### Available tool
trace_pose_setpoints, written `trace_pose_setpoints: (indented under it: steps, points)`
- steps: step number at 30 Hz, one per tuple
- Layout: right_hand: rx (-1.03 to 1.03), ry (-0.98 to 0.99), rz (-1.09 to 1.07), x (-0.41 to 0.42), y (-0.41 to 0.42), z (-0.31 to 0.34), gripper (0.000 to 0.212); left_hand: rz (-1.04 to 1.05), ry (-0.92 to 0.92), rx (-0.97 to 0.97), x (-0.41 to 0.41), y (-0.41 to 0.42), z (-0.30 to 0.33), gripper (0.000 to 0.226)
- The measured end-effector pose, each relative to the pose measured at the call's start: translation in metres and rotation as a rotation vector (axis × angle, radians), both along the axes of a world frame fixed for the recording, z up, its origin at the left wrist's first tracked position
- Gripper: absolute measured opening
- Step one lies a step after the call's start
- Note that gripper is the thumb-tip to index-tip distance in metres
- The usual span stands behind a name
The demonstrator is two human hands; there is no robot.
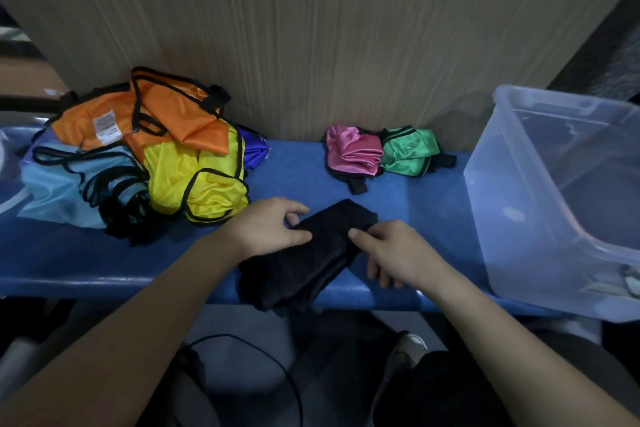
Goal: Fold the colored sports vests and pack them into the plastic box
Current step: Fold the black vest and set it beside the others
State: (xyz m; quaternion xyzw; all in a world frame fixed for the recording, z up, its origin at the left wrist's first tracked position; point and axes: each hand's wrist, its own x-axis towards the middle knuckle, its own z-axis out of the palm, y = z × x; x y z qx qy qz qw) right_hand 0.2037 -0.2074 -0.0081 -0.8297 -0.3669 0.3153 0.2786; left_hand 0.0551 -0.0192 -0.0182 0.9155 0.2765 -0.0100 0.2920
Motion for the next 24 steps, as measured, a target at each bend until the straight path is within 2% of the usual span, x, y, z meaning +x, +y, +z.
trace_pose_setpoints:
  steps: [5, 6, 9, 11, 13, 17, 21, 24]
  points:
    - [0.075, -0.018, -0.004, -0.011, 0.02, -0.002, 0.033, 0.078, 0.007, -0.248, 0.001, -0.001, -0.004, 0.074]
    - [0.085, -0.019, -0.004, -0.012, 0.024, -0.003, 0.036, 0.092, 0.004, -0.274, 0.002, -0.003, -0.003, 0.07]
    - [0.12, -0.022, -0.008, -0.009, 0.037, -0.01, 0.047, 0.128, -0.094, -0.456, 0.0, -0.005, -0.002, 0.028]
    - [0.153, 0.038, -0.021, -0.008, 0.043, -0.012, 0.049, 0.163, -0.18, -0.571, -0.002, -0.004, -0.002, 0.027]
    - [0.205, 0.194, -0.069, -0.006, 0.047, -0.009, 0.045, 0.199, -0.242, -0.651, -0.002, -0.004, 0.001, 0.026]
    - [0.223, 0.449, -0.189, 0.002, 0.046, 0.0, 0.045, 0.267, -0.244, -0.666, -0.004, -0.001, 0.005, 0.026]
    - [0.204, 0.521, -0.222, 0.002, 0.047, -0.004, 0.059, 0.298, -0.262, -0.706, -0.005, 0.003, 0.004, 0.031]
    - [0.194, 0.585, -0.187, 0.0, 0.048, -0.003, 0.055, 0.314, -0.293, -0.696, -0.005, 0.002, 0.004, 0.032]
